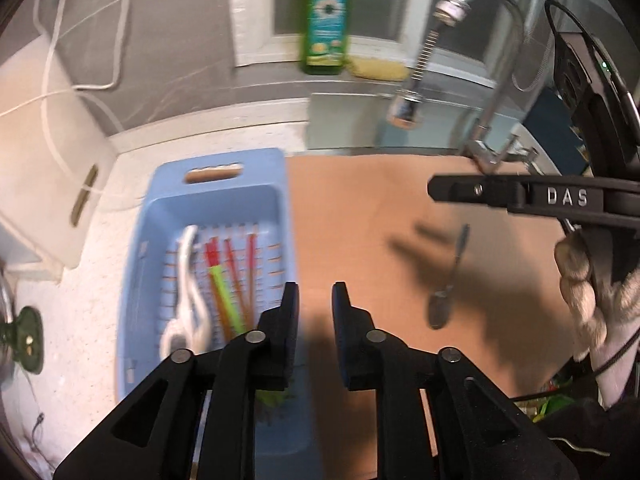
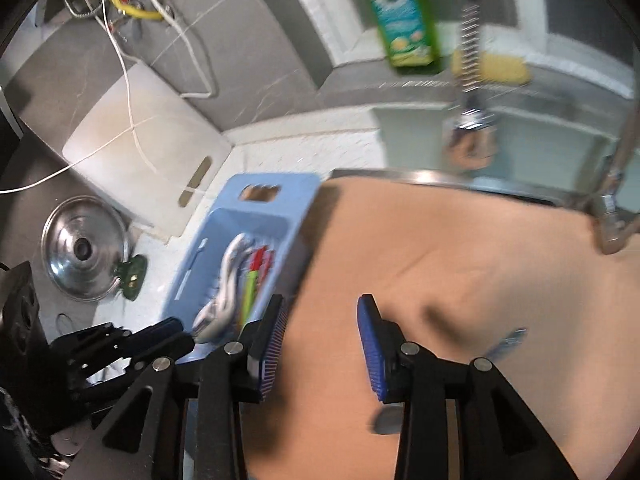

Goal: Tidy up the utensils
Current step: 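Move both grippers back to the engraved steel spoon on the mat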

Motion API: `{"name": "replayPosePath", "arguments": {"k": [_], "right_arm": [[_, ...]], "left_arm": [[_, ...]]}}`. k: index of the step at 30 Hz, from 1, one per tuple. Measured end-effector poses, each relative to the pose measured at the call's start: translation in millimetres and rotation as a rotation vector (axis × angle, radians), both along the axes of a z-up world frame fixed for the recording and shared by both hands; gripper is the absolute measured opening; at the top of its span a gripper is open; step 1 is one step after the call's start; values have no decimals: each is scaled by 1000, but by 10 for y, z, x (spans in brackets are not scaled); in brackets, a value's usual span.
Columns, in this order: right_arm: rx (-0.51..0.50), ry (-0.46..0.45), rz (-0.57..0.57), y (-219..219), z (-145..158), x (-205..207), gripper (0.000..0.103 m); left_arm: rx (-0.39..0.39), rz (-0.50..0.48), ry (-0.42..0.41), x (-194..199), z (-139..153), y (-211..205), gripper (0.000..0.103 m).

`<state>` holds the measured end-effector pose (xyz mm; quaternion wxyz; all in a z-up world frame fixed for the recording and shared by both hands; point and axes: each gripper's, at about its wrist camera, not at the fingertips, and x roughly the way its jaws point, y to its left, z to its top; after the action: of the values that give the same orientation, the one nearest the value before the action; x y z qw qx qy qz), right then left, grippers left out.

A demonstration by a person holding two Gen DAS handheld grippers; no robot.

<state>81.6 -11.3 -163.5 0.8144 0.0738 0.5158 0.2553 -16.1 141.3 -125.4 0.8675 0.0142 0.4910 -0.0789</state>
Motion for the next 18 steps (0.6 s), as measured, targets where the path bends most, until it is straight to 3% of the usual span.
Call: {"name": "replayPosePath", "arguments": {"k": [2,7,9,11,18], "right_arm": [[6,-16,-19,-214,17,-11,34],[16,6,-59,-647,-45,13,35],[13,24,-80,-832,-101,11,45],[10,39,-108,-988,-165,5,52],[4,146,-190,-1447,-465,52,52]], "left_arm": [[-7,-31,3,10,-11,-147,30],[-8,-100,23,29,-84,-506,36],[-9,-127,36,34,-130,-613,44],[-9,-158,49,22,-178,-717,45],[27,-272,135,-5,-470,-1065,46]]}}
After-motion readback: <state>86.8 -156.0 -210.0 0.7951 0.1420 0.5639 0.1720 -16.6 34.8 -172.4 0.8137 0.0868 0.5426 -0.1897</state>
